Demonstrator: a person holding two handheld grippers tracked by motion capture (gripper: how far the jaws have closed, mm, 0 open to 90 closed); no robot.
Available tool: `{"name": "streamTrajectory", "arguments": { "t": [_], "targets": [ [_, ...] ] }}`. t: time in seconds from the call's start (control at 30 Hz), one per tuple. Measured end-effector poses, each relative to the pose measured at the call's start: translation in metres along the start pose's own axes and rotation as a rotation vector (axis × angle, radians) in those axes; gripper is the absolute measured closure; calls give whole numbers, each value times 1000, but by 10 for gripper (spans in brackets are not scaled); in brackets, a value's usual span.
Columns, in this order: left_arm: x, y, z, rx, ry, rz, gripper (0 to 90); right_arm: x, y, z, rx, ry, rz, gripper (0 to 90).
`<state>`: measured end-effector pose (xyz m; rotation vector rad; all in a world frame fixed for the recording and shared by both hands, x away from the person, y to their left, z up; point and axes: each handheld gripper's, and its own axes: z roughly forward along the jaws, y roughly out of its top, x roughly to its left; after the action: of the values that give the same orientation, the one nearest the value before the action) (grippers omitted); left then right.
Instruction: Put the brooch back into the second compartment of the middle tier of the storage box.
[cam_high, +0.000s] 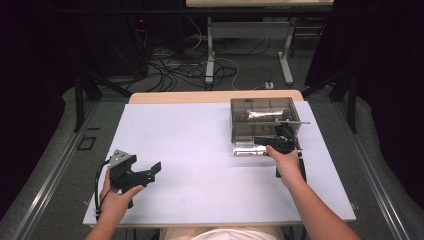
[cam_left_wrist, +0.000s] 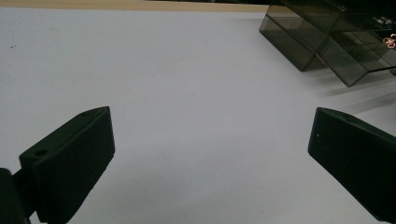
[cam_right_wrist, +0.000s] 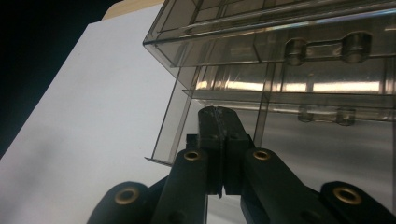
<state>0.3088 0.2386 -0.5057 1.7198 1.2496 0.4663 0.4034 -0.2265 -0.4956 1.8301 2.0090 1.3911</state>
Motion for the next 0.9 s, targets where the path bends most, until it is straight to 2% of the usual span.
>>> {"name": "streamTrajectory", "arguments": {
  "t": [0.2,0.23,0.47,0.53,0.9],
  "targets": [
    [0,0,0,0,1,0,6,-5,0,-1,-8,-20,13,898],
    [0,0,0,0,1,0,5,-7,0,0,-12,-24,-2,897],
    [0,0,0,0,1,0,6,-12,-1,-2,-2,-55,7,897],
    [0,0,0,0,1,0,6,-14,-1,-2,-18,-70,-9,898],
    [0,0,0,1,1,1,6,-18,-3,-4,-20,-97,-17,897]
  ]
}}
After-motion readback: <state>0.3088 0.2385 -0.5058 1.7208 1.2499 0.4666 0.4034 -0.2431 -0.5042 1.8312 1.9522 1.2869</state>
